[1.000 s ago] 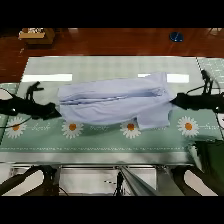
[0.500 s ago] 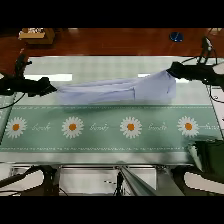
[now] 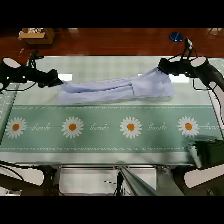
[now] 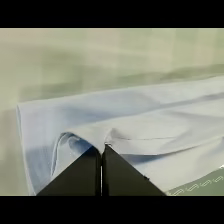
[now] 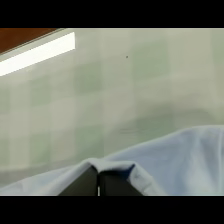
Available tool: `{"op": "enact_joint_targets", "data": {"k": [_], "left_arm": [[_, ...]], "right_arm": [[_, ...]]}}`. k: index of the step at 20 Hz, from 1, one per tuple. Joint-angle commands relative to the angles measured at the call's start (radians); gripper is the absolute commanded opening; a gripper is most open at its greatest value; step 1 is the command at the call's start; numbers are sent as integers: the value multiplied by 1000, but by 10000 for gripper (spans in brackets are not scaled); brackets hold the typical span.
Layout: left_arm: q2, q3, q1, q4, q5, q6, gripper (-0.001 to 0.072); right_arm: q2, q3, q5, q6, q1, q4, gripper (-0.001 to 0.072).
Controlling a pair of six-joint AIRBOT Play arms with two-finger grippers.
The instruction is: Fold the shirts.
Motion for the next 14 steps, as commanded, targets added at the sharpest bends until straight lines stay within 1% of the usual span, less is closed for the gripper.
{"op": "enact_joint_targets", "data": {"k": [1, 2, 3, 5, 6, 7, 8, 9, 10, 11, 13, 14], "left_arm": [[-68, 29, 3, 143, -98, 32, 121], [-66, 29, 11, 243, -130, 14, 406], [-60, 29, 24, 354, -169, -30, 685], [-42, 29, 60, 543, -243, -129, 694], [-31, 29, 82, 586, -266, -175, 691], [-18, 29, 105, 581, -274, -196, 690], [-6, 28, 121, 559, -271, -209, 687], [5, 29, 130, 521, -263, -208, 671], [13, 29, 133, 484, -254, -208, 671], [16, 29, 132, 436, -251, -203, 671], [15, 28, 122, 376, -251, -196, 671], [16, 29, 111, 373, -251, -194, 671]], "right_arm": [[-21, 12, -15, 3, -6, -45, 297], [-6, 12, -6, -5, -19, -56, 419], [18, 12, 6, -8, -37, -92, 420], [80, 12, 53, 16, -90, -260, 420], [107, 12, 102, 92, -119, -392, 425], [124, 12, 177, 159, -150, -505, 500], [127, 12, 257, 176, -180, -552, 552], [117, 12, 344, 162, -216, -535, 589], [101, 11, 412, 130, -249, -472, 591], [79, 11, 463, 84, -282, -373, 595], [27, 11, 502, 16, -335, -135, 595], [5, 11, 498, 6, -348, -51, 595]]}}
